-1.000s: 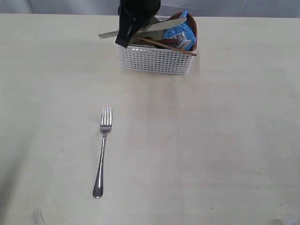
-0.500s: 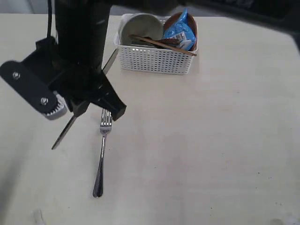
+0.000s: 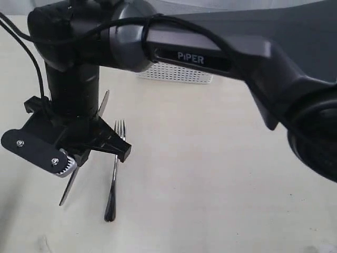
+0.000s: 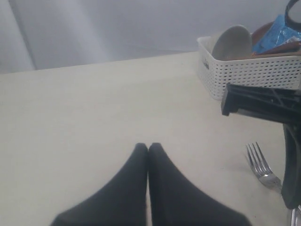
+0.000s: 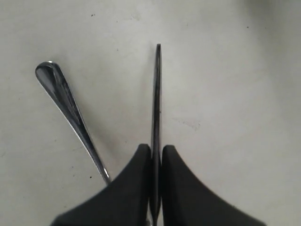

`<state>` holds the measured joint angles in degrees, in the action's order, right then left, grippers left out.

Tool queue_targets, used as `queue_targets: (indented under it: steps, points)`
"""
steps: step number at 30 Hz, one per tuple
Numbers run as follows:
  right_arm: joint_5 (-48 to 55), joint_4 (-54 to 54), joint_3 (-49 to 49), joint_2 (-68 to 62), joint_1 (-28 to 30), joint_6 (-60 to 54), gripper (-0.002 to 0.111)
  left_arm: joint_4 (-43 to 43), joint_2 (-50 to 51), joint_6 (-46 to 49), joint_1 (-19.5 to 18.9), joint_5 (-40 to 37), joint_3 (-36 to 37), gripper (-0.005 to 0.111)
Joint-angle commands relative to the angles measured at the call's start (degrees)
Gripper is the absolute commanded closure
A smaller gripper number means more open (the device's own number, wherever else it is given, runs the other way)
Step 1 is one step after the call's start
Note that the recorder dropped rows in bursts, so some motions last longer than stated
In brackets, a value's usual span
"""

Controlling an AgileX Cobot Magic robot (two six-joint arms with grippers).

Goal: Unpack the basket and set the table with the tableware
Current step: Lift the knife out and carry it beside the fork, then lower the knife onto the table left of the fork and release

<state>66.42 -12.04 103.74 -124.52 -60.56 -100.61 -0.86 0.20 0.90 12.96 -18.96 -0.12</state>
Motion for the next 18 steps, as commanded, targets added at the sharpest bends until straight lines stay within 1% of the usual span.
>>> queue_targets:
  steps: [1,12,18]
  points:
    - [0.29,-0.69,0.16,-0.68,-0.53,-2.29,0.109,0.53,-0.20,-0.25,0.32,0.64,0.12,0.106]
    - [1.33,2.21,0.16,-3.35,-1.14,-3.98,0.109,0.53,-0.20,-0.25,0.32,0.64,0.12,0.106]
    - [-2.42,5.33,0.16,-5.99,-1.14,-3.98,0.109,0.53,-0.20,-0.25,0.32,0.64,0.12,0.106]
